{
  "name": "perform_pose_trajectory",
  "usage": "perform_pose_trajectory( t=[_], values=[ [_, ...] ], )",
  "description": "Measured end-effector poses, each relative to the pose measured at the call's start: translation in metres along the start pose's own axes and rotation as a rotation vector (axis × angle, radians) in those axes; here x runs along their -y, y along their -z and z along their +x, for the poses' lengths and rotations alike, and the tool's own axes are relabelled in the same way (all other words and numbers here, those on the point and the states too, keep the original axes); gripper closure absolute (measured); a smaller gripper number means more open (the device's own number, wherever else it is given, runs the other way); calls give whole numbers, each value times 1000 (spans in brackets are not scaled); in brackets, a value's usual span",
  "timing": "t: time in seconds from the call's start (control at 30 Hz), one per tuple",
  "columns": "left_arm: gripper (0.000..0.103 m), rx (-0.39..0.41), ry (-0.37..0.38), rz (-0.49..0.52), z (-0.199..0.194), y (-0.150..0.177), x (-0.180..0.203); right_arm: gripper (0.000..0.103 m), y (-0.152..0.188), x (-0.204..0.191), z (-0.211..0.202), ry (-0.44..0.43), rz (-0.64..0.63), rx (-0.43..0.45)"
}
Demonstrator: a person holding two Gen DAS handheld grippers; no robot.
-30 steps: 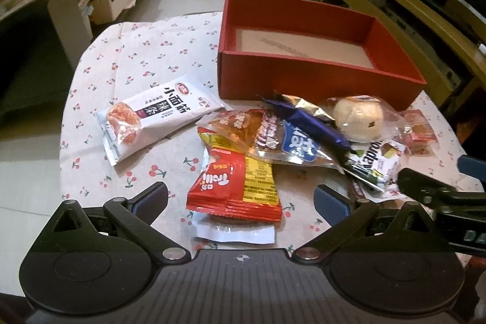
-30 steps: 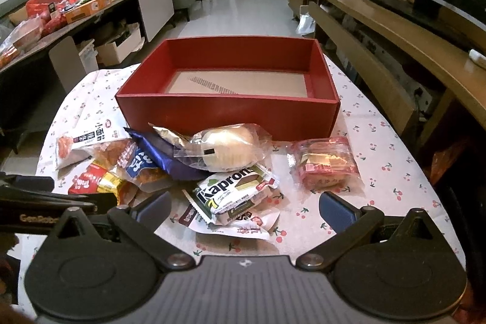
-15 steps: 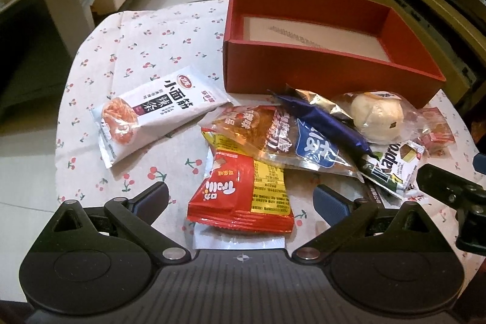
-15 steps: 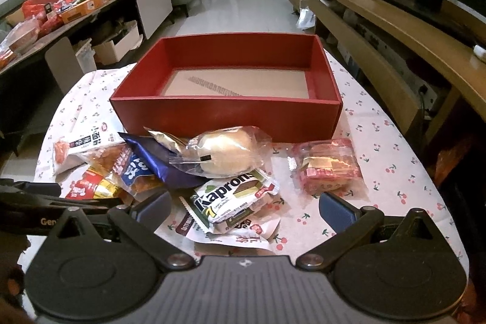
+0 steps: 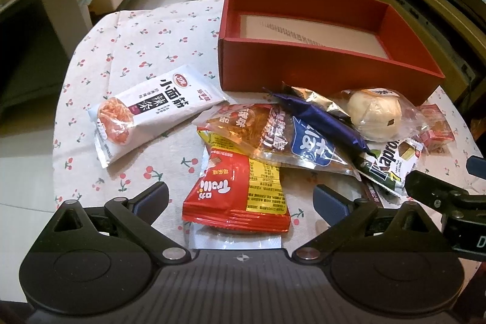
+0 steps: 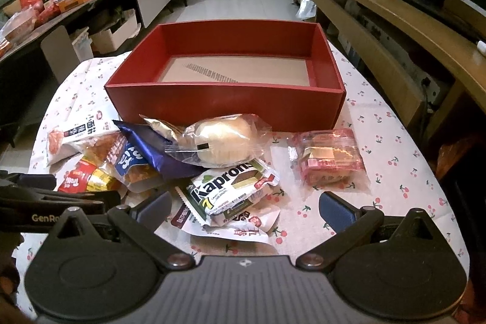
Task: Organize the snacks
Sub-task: 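Move left tool to red-yellow snack bag while right tool approaches gold biscuit packet, then close left tool on red-yellow bag while right tool grasps gold biscuit packet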
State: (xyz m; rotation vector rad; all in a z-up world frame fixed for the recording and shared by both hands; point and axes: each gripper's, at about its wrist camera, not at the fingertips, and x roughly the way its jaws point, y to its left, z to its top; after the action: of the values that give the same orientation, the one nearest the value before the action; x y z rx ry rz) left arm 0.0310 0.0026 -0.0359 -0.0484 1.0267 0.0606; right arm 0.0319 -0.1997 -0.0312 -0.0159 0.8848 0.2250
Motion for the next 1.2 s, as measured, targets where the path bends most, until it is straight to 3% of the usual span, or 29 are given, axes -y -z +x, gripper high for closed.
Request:
perform_pose_trajectory(
  t=[0.5, 0.63, 0.73, 1.03, 1.2],
  values=[
    [1, -30, -40, 12, 19, -5, 1, 0, -5, 5, -4, -23, 27, 10],
    [16, -86, -5, -19, 31, -5, -4, 0, -14, 7, -7, -40, 35, 25],
    [20, -77, 6, -22, 28, -4, -6, 0, -20, 7, -8, -51, 32, 31],
    [27, -81, 71, -70, 18, -1, -22, 0, -36, -17, 2, -132, -83, 16],
    [28, -76, 68, -25, 10, 4, -20, 3, -51, -20, 5, -143, -122, 26]
  ],
)
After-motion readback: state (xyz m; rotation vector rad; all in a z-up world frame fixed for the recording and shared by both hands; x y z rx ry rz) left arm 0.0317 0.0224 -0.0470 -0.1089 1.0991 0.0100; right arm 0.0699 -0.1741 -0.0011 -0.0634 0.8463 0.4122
